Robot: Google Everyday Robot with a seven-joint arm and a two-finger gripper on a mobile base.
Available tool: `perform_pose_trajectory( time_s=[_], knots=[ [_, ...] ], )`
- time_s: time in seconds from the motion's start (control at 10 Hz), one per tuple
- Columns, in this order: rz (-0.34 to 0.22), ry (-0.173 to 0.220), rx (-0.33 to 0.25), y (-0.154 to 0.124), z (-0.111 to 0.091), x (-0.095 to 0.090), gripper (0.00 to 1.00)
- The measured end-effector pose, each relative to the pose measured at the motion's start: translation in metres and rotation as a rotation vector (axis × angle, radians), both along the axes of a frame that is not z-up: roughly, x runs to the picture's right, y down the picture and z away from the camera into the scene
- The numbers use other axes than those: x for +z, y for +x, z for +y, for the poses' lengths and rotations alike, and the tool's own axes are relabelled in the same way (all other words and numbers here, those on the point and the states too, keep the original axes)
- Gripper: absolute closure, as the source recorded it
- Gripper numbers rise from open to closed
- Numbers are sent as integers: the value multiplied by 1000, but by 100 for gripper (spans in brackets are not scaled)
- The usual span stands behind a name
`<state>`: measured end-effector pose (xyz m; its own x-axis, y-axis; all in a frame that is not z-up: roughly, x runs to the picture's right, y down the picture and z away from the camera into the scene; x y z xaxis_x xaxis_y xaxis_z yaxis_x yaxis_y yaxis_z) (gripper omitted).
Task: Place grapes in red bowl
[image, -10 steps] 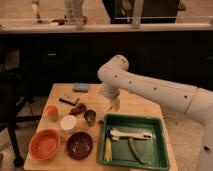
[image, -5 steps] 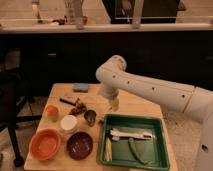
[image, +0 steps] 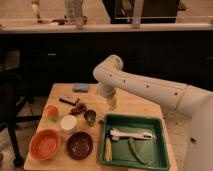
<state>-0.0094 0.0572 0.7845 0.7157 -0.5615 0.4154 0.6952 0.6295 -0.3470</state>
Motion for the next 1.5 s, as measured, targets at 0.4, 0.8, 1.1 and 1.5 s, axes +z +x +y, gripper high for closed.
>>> perform_pose_trajectory(
  time_s=[0.4, 0.8, 1.1, 1.5],
  knots=[
    [-28, -17, -46, -38, -12, 30, 20],
    [-124, 1, -13, -72, -26, 52, 20],
    [-248, -27, 26, -102, -28, 73, 20],
    [-295, -75, 35, -112, -20, 92, 20]
  ],
)
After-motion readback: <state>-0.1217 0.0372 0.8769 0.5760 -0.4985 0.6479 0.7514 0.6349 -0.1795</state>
